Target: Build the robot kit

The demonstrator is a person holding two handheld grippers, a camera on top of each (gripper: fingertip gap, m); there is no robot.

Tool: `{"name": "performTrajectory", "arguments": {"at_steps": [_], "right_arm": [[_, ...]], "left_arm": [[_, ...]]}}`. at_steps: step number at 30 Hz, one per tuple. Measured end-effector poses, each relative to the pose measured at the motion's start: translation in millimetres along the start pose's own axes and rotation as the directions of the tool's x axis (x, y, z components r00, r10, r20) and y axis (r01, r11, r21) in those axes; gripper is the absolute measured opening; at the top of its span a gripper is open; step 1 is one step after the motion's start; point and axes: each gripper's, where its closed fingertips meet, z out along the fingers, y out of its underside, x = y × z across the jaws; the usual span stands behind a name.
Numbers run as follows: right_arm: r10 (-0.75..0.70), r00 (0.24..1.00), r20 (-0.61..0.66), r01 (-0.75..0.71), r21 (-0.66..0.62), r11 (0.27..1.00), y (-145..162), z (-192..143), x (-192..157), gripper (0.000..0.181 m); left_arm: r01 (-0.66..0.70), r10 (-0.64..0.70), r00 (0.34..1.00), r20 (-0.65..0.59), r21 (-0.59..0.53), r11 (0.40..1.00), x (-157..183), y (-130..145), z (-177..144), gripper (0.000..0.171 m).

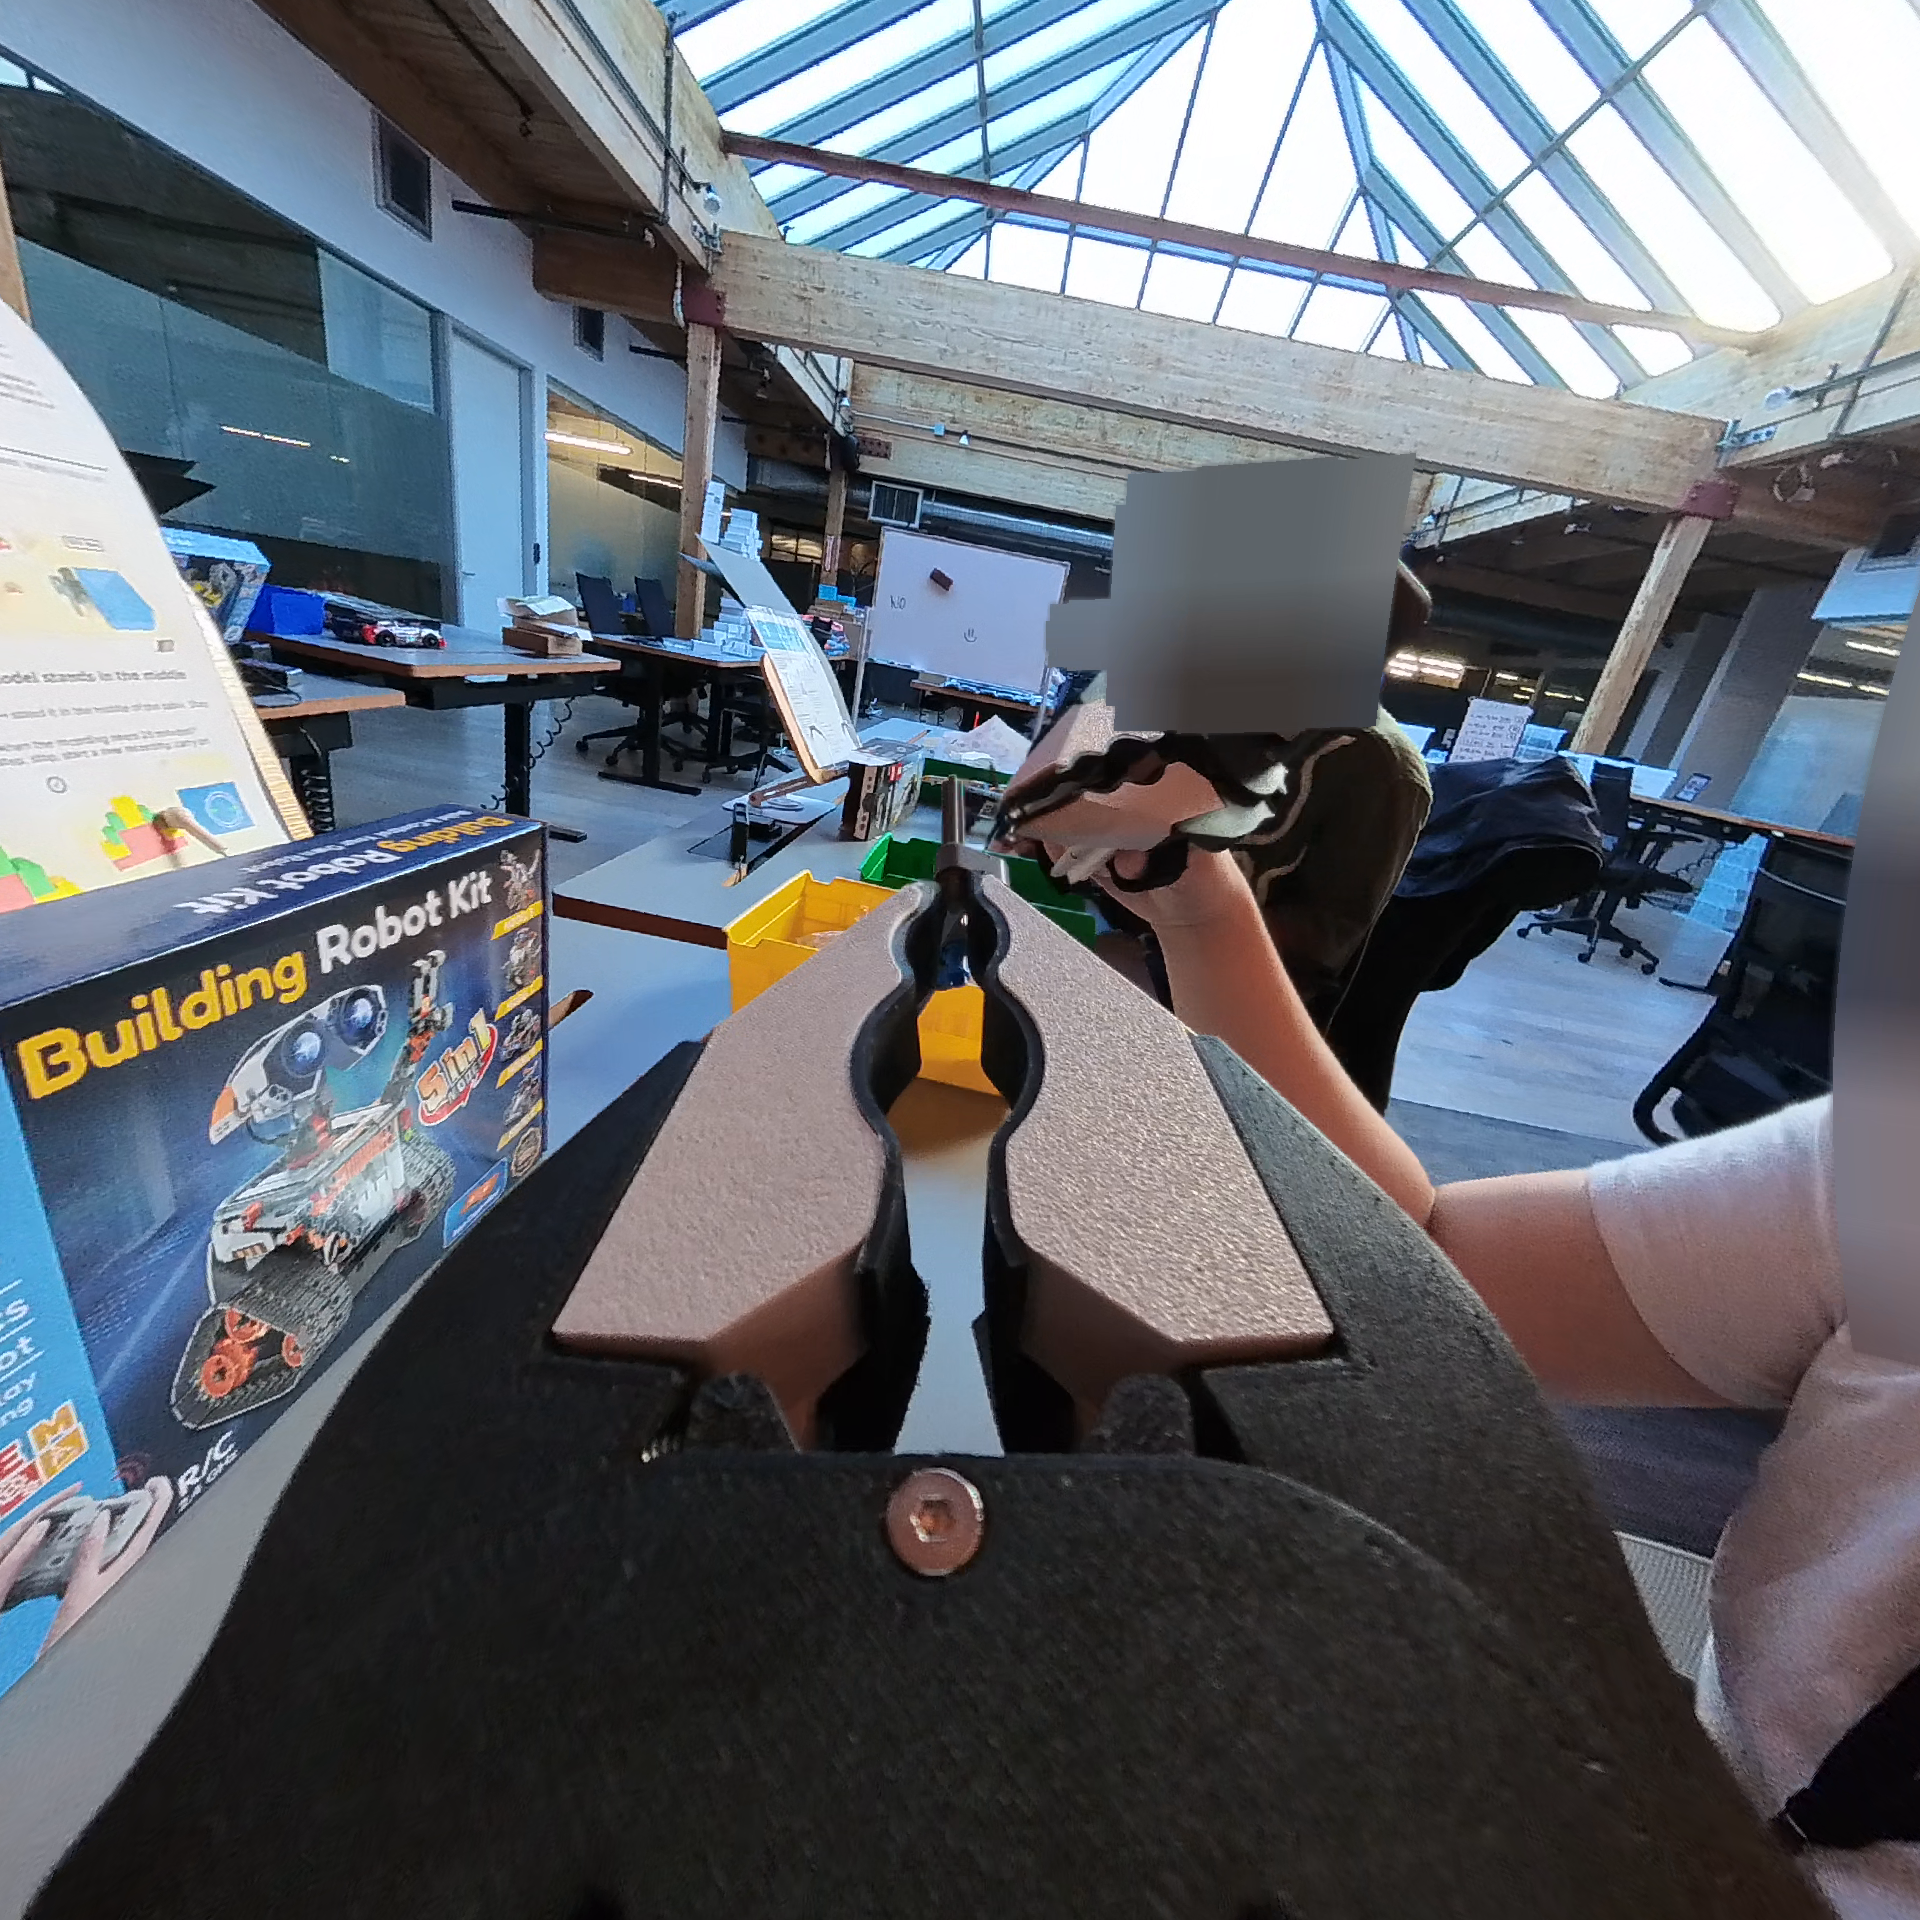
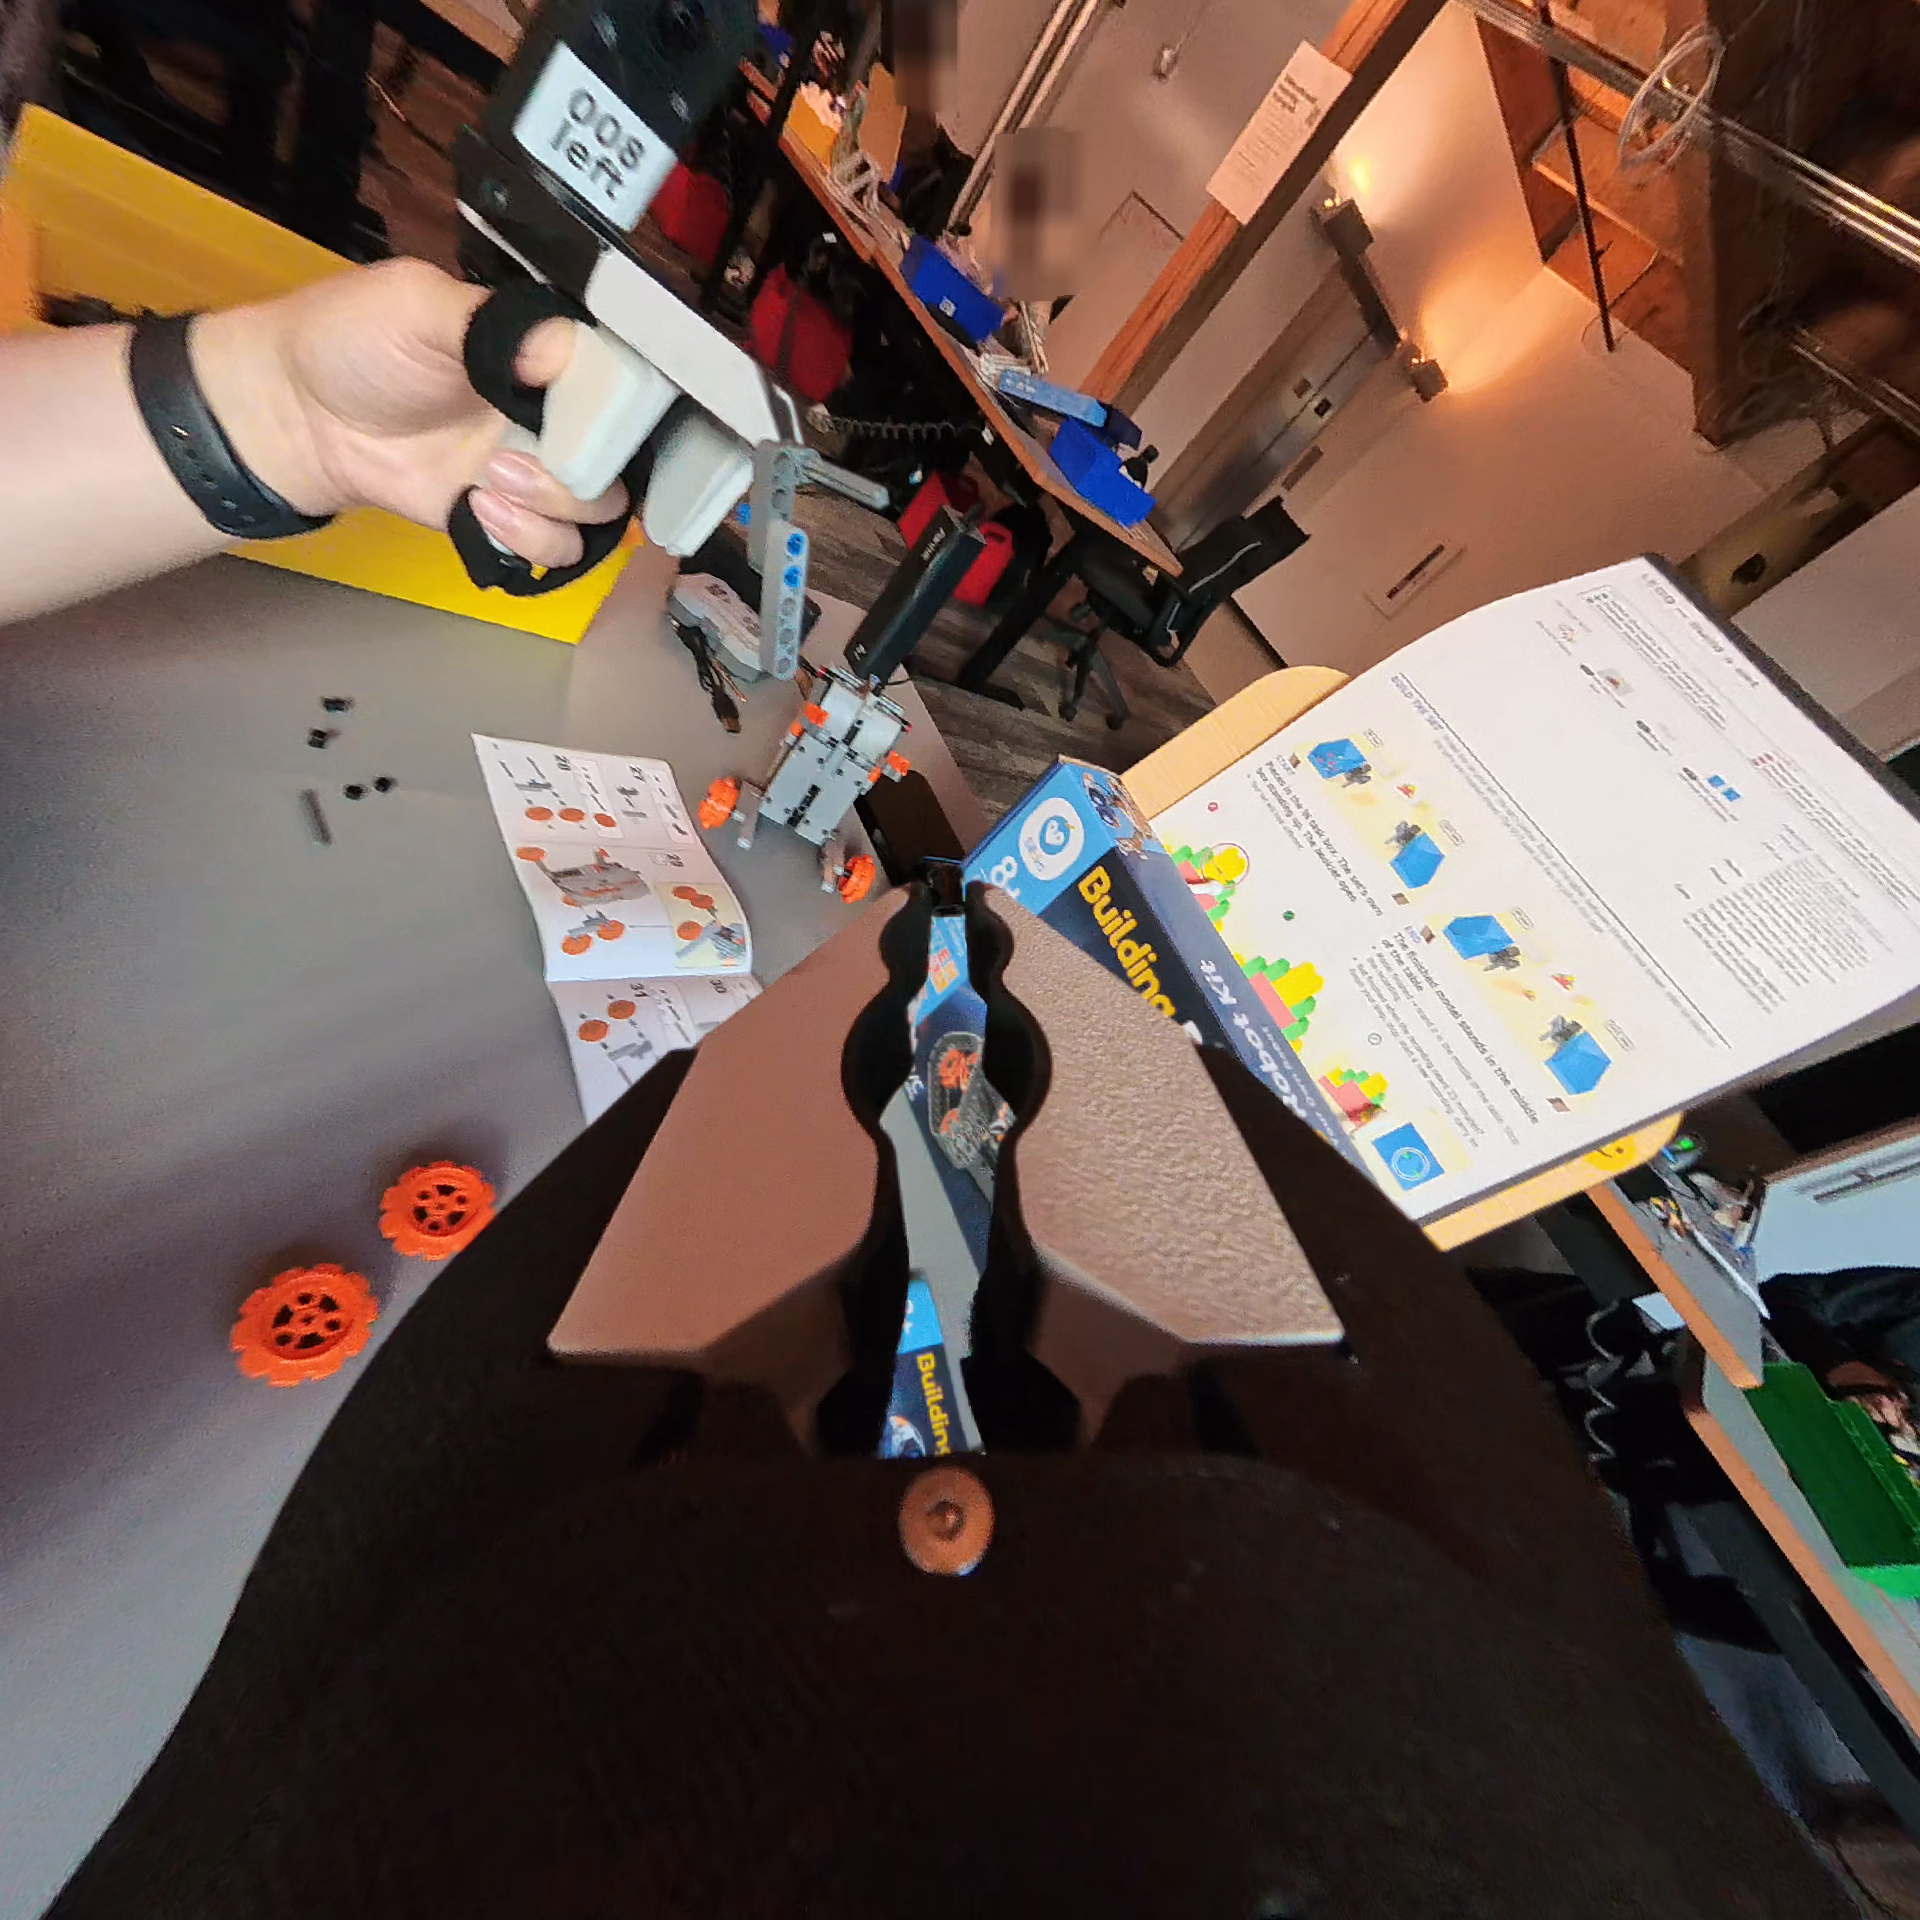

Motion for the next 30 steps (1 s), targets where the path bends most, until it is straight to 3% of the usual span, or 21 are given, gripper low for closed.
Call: {"name": "performTrajectory", "arguments": {"at_steps": [3, 7, 11, 18, 30], "right_arm": [[-0.029, 0.999, -0.035, 0.030, 0.016, 0.999, 11, 10, -4, 0.004], [0.029, 0.997, 0.078, -0.034, 0.065, 0.997, 14, 31, -16, 0.005], [0.043, 0.993, 0.109, -0.042, -0.017, 0.999, 41, 52, -21, 0.005], [0.140, 0.983, 0.116, -0.137, -0.034, 0.990, 68, 58, -16, 0.005], [0.096, 0.993, 0.069, -0.096, -0.004, 0.995, 51, 51, -13, 0.005]], "left_arm": [[-0.005, 0.005, 1.000, 0.016, -0.002, 1.000, -3, 0, -3, 0.001], [0.003, -0.003, 1.000, 0.027, 0.002, 1.000, -9, 0, -6, 0.001], [0.008, -0.008, 0.999, 0.038, 0.001, 1.000, -13, 2, -8, 0.001], [0.012, -0.012, 0.999, 0.038, 0.018, 1.000, -13, -3, -13, 0.001], [0.028, -0.029, 0.999, 0.019, 0.024, 0.999, -9, -2, -10, 0.001]]}}
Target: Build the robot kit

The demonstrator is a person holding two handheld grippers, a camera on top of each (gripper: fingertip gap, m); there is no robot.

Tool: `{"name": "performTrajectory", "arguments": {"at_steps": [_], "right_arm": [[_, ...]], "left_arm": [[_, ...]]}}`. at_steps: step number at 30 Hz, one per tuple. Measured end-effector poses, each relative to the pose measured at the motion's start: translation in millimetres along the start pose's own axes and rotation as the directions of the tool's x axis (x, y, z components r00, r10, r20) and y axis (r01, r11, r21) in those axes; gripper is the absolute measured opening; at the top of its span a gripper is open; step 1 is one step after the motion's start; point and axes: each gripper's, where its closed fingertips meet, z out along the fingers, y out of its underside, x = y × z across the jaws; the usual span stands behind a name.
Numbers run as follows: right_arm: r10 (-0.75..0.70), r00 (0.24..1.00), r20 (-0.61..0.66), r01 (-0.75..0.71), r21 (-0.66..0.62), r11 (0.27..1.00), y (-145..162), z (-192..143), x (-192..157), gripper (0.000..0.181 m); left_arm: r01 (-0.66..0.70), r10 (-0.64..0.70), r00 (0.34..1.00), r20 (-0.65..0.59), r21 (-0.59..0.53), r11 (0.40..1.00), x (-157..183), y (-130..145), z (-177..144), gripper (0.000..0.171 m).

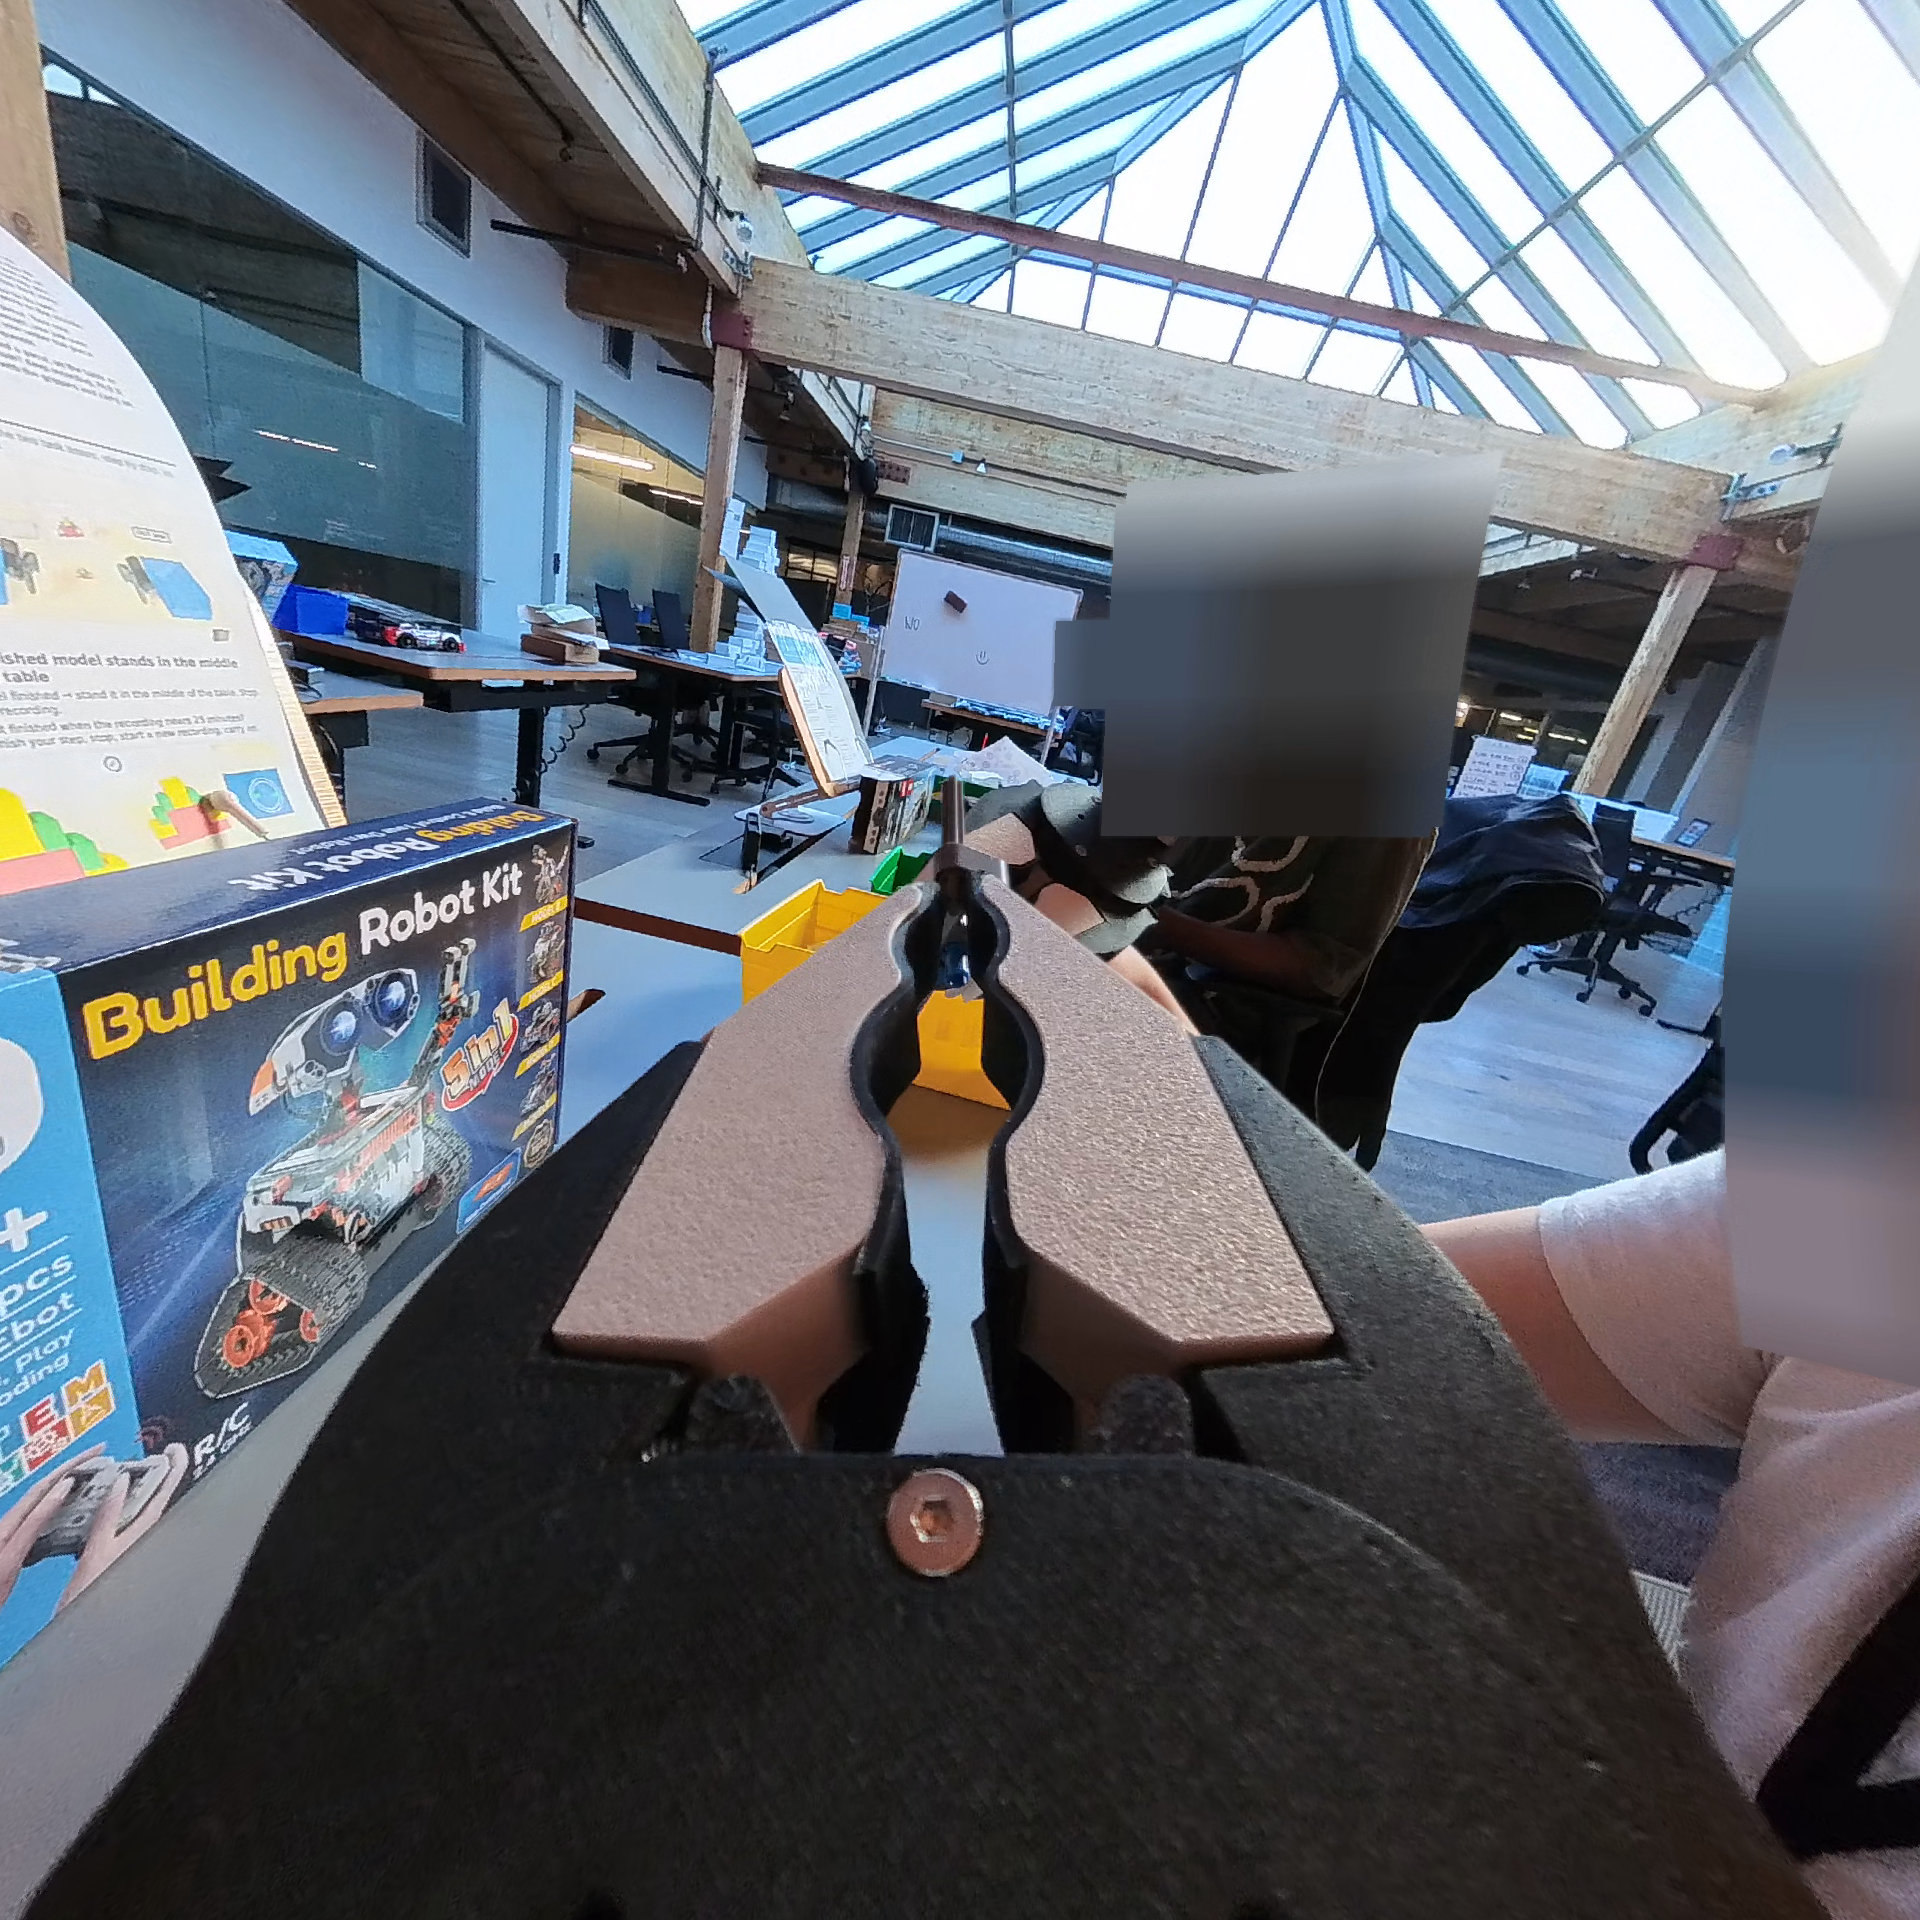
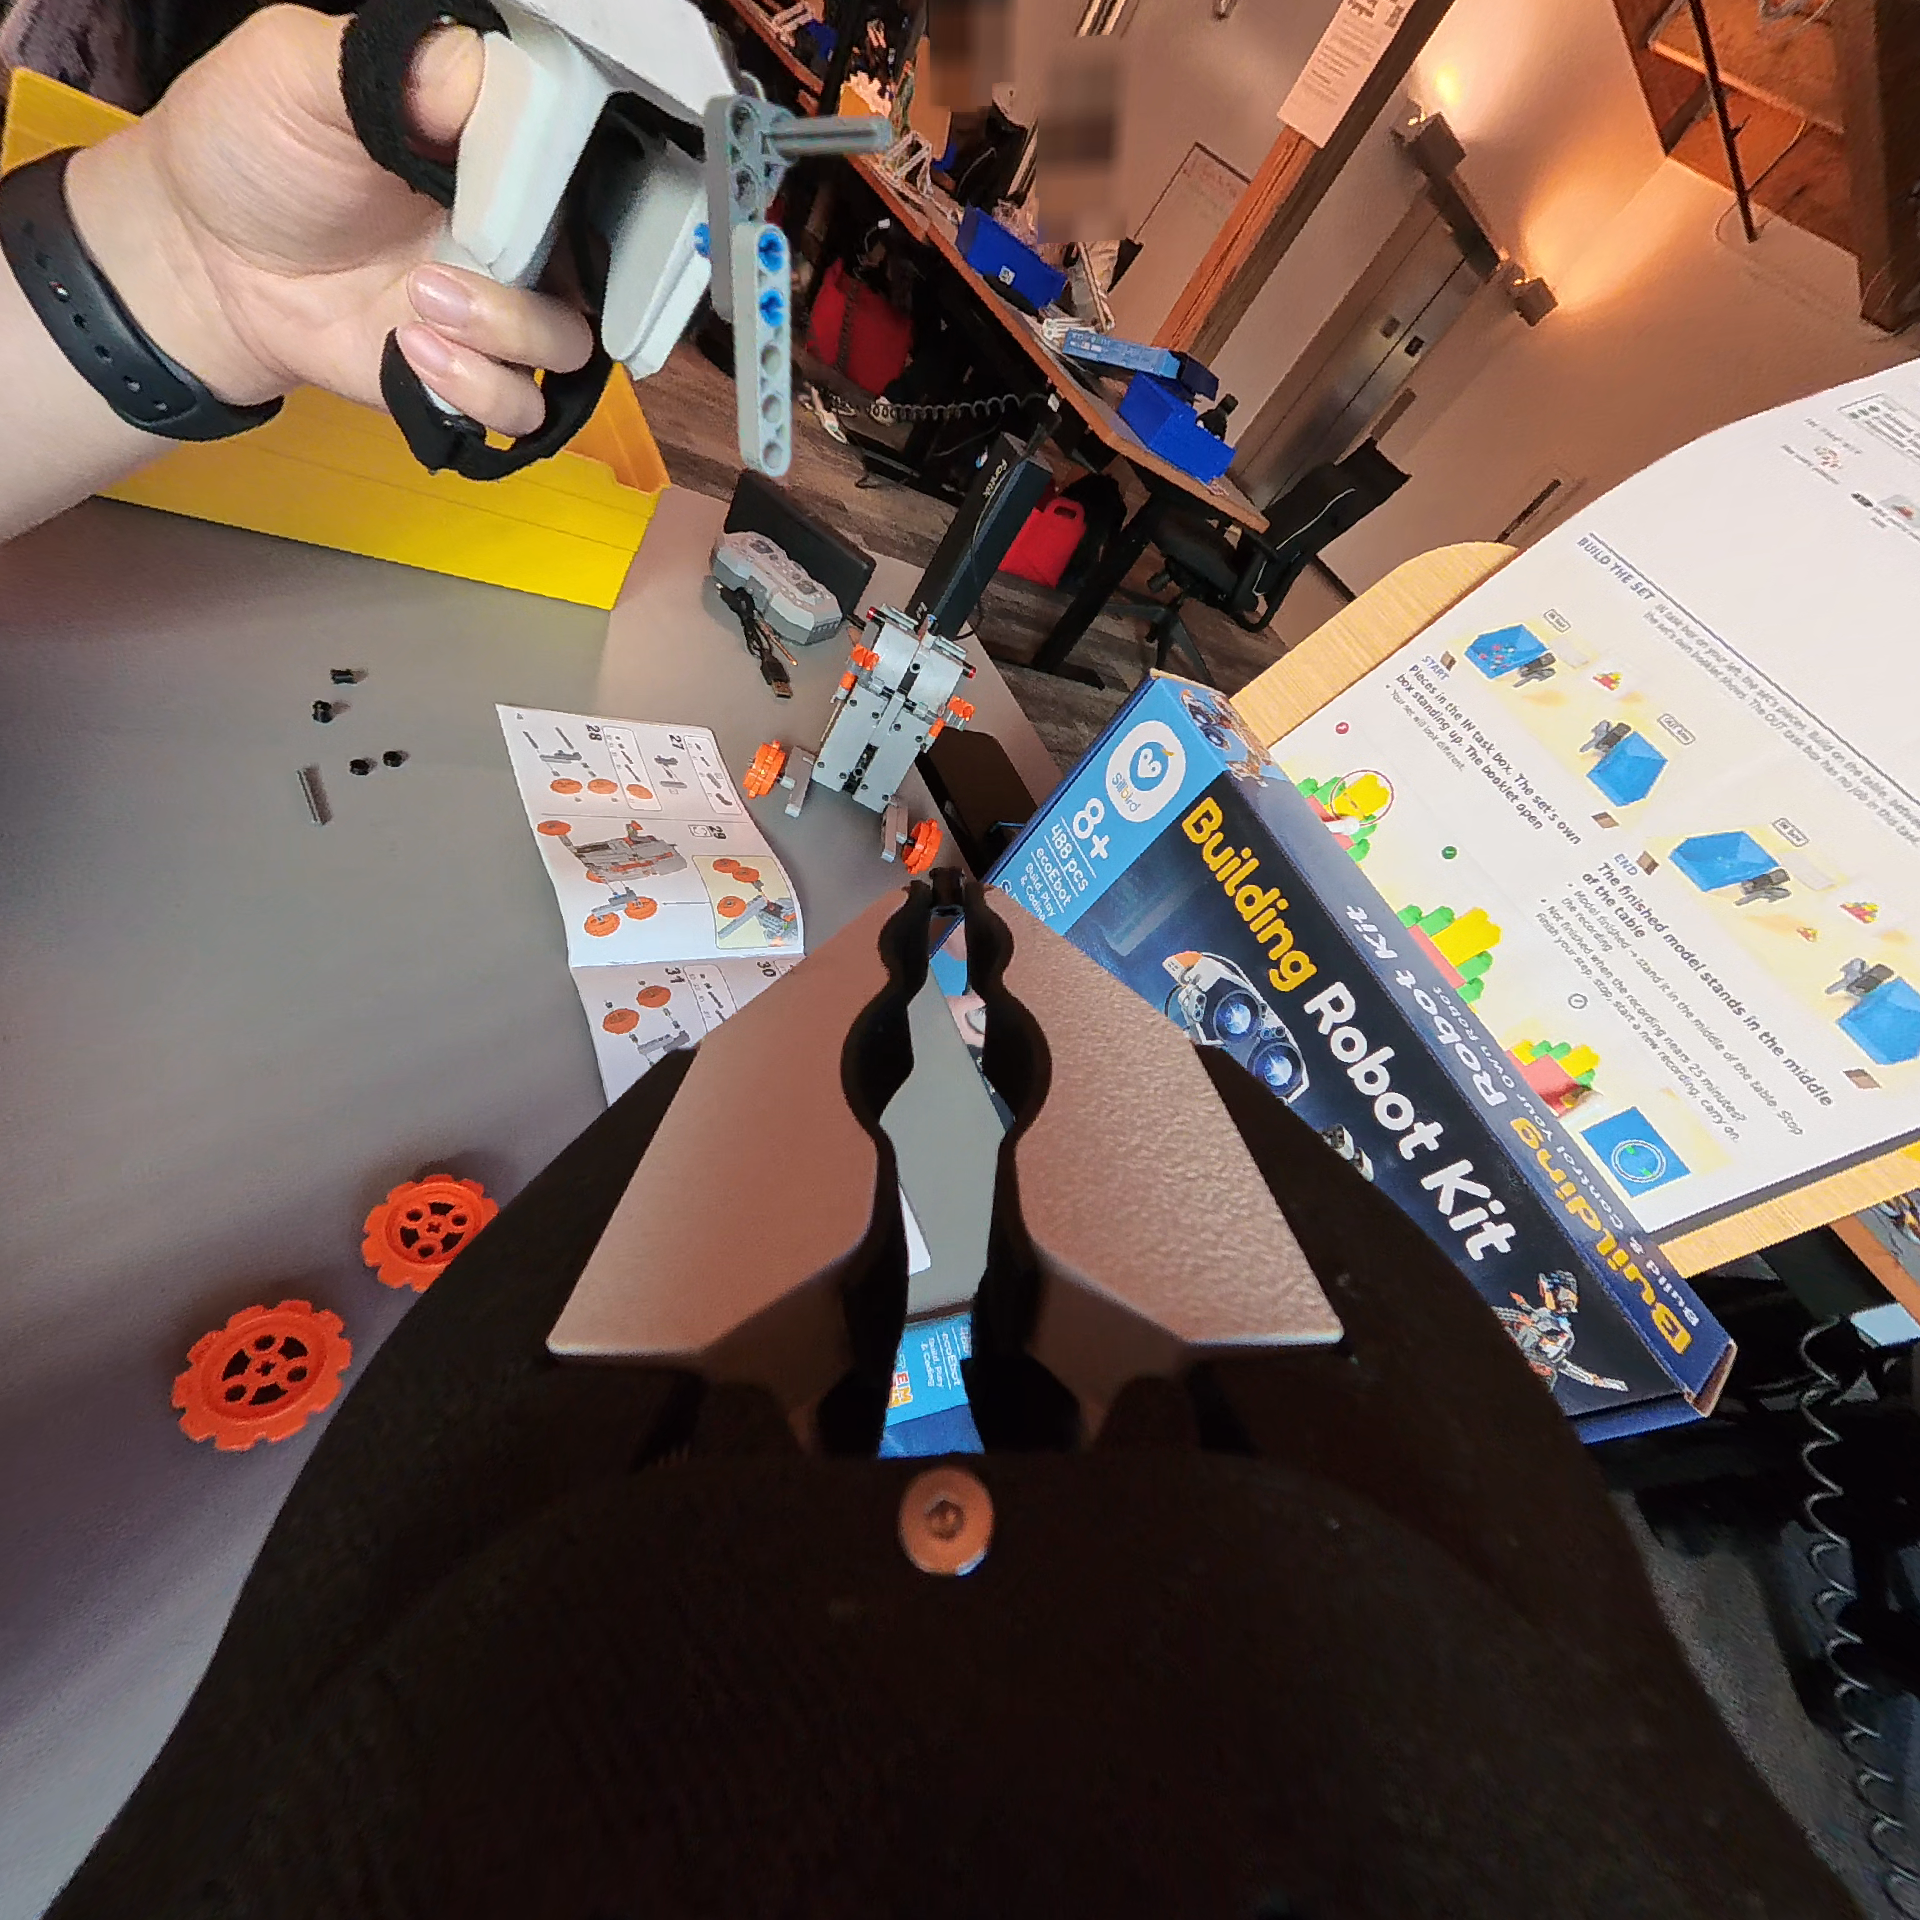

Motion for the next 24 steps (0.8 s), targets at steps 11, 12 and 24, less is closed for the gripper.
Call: {"name": "performTrajectory", "arguments": {"at_steps": [11, 12, 24], "right_arm": [[0.008, 1.000, -0.024, -0.008, 0.012, 1.000, 5, 1, 5, 0.005], [0.008, 1.000, -0.024, -0.008, 0.018, 1.000, 6, 2, 5, 0.005], [0.038, 0.999, 0.008, -0.039, 0.107, 0.993, 1, 13, 0, 0.005]], "left_arm": [[0.000, 0.000, 1.000, -0.005, -0.005, 1.000, 3, 1, 2, 0.001], [-0.003, 0.003, 1.000, 0.005, -0.008, 1.000, 1, 2, 1, 0.001], [0.083, -0.084, 0.996, -0.019, -0.034, 0.996, -10, 22, 12, 0.001]]}}
